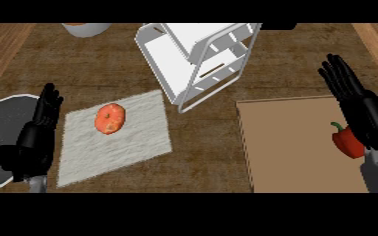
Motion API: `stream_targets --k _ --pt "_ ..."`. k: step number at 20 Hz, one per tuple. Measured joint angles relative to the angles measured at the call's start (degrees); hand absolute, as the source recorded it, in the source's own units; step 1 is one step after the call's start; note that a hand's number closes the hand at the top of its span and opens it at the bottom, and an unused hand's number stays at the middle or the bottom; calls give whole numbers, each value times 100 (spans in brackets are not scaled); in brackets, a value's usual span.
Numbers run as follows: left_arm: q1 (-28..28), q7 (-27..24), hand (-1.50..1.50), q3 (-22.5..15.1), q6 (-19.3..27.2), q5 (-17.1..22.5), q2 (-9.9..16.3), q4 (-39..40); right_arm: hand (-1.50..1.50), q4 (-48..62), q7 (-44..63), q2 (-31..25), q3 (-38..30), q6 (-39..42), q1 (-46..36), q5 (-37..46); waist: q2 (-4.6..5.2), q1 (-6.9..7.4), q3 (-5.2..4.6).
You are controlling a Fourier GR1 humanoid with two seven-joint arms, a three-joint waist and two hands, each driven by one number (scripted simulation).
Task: Pick the bell pepper from the tray and place it in the tiered basket
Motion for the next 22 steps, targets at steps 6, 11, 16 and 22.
stream_targets --k 6,11,16,22 --pt "-289 570 0 -330 -496 312 -162 -3 150 -127 -1460 -347 -694 890 529 -384 40 -292 -17" --pt "-421 917 0 -651 -871 644 -409 73 -150 730 -2121 -100 -1928 53 852 -602 91 -442 -17" --pt "-866 1212 0 -774 -1131 764 -569 330 -150 1302 -3658 -240 -2217 492 1405 -106 84 -261 -29" --pt "-1023 1270 0 -701 -1306 831 -585 568 -150 621 -3747 -644 -2292 -21 2383 889 60 -250 -53"
